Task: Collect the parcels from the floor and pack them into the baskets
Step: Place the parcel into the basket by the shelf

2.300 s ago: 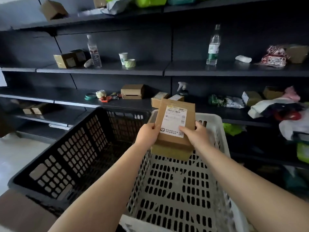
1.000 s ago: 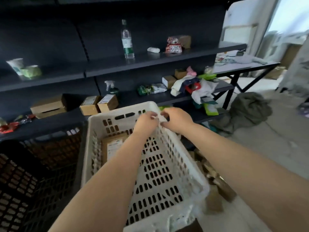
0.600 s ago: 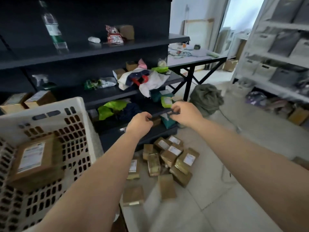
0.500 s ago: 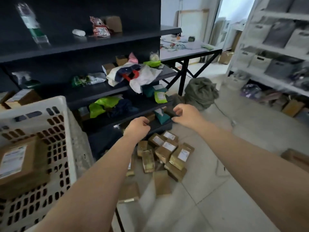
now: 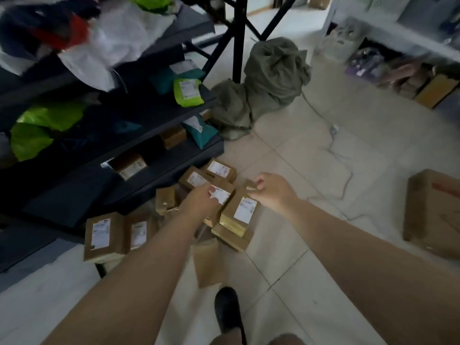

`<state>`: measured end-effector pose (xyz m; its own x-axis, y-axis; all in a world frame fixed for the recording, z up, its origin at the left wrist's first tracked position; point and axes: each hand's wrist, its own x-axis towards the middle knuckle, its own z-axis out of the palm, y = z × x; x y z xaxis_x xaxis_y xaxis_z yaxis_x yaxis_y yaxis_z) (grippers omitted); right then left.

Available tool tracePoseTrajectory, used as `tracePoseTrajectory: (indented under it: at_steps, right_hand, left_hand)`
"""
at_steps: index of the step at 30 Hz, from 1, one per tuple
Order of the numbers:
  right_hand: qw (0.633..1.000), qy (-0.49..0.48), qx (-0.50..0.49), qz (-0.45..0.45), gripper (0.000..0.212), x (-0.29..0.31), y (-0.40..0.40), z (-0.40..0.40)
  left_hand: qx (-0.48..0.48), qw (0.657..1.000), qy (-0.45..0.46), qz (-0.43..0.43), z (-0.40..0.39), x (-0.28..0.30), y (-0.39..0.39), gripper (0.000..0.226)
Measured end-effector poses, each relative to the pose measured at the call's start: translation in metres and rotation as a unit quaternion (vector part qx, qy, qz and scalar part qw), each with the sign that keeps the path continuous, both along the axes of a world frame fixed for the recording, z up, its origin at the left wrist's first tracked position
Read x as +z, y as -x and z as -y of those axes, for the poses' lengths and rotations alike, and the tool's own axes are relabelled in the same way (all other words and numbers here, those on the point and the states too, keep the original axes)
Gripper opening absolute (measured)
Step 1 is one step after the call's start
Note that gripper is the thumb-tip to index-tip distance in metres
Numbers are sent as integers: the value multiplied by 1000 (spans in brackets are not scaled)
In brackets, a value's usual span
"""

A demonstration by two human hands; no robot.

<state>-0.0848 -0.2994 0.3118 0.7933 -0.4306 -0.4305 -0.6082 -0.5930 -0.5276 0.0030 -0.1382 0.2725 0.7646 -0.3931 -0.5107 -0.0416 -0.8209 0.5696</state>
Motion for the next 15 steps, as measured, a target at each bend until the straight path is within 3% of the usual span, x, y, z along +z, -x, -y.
tracePoseTrajectory:
  at_steps: [3, 6, 11, 15]
  right_hand:
    - [998, -34, -37, -39, 34, -93, -18, 26]
    - [992, -81, -76, -62, 20, -192, -31, 46]
    - [986, -97, -70, -119, 48, -352, -53, 62]
    - [975, -144, -103, -131, 51, -443, -59, 59]
  left_hand:
    - [-1, 999, -25, -25, 35, -92, -19, 36]
    - [-21, 998, -63, 0, 64, -184, -34, 32]
    - [14, 996, -93, 8, 97, -319, -57, 42]
    - [50, 993, -100, -34, 106, -396, -72, 35]
